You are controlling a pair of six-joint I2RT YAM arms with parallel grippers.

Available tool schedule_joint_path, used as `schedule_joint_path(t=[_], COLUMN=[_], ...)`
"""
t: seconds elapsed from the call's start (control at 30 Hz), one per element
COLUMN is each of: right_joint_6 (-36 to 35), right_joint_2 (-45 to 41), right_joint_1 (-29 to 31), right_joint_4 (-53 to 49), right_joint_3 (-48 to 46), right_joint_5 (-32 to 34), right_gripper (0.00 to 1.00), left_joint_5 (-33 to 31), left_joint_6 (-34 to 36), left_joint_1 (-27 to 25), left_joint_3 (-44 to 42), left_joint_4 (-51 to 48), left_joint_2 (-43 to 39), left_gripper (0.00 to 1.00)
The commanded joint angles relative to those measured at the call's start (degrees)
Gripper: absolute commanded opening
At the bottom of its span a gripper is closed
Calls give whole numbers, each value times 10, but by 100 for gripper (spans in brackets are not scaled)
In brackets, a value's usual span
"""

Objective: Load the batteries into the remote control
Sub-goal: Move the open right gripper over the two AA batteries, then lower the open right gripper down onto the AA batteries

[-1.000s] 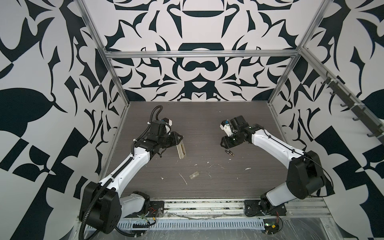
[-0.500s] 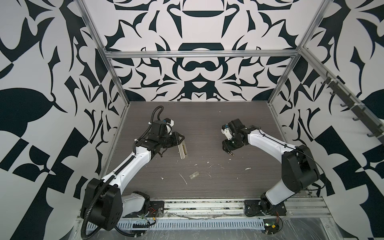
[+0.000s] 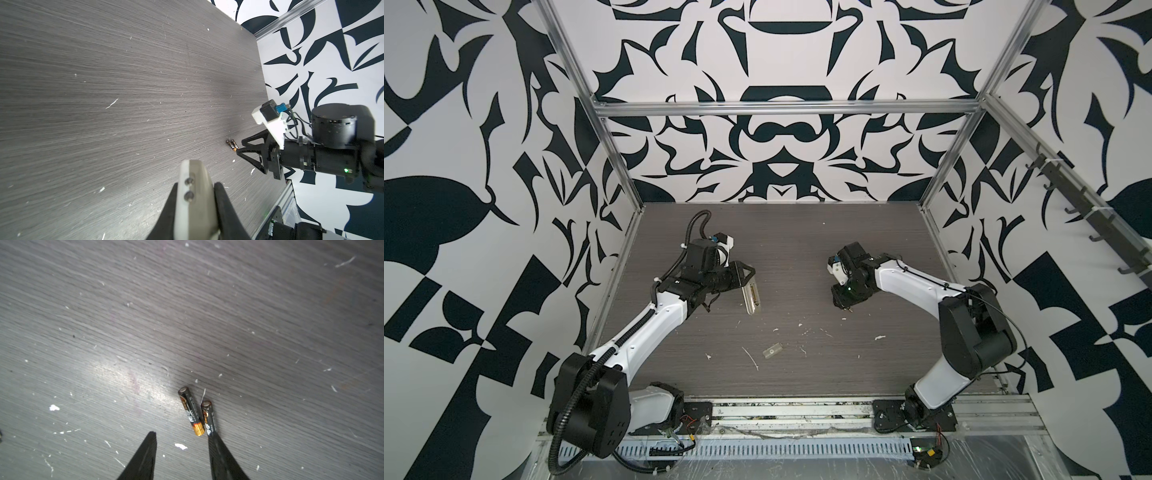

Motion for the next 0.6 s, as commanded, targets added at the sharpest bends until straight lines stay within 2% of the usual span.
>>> schedule_joint_path(t=[0.0, 0.57], right_joint_6=[1, -3], right_joint_2=[2, 14], right_joint_1=[0, 0], right_joint_4=[-18, -22], right_joint_3=[2, 0], right_joint_5=[5, 0], right_gripper=[41, 37], left_joint_5=[23, 64], left_joint_6=[8, 2], left_joint_1=[2, 3], left_joint_3=[-14, -30], left_joint_4=[33, 64], left_joint_2=[1, -11], left_gripper=[0, 0])
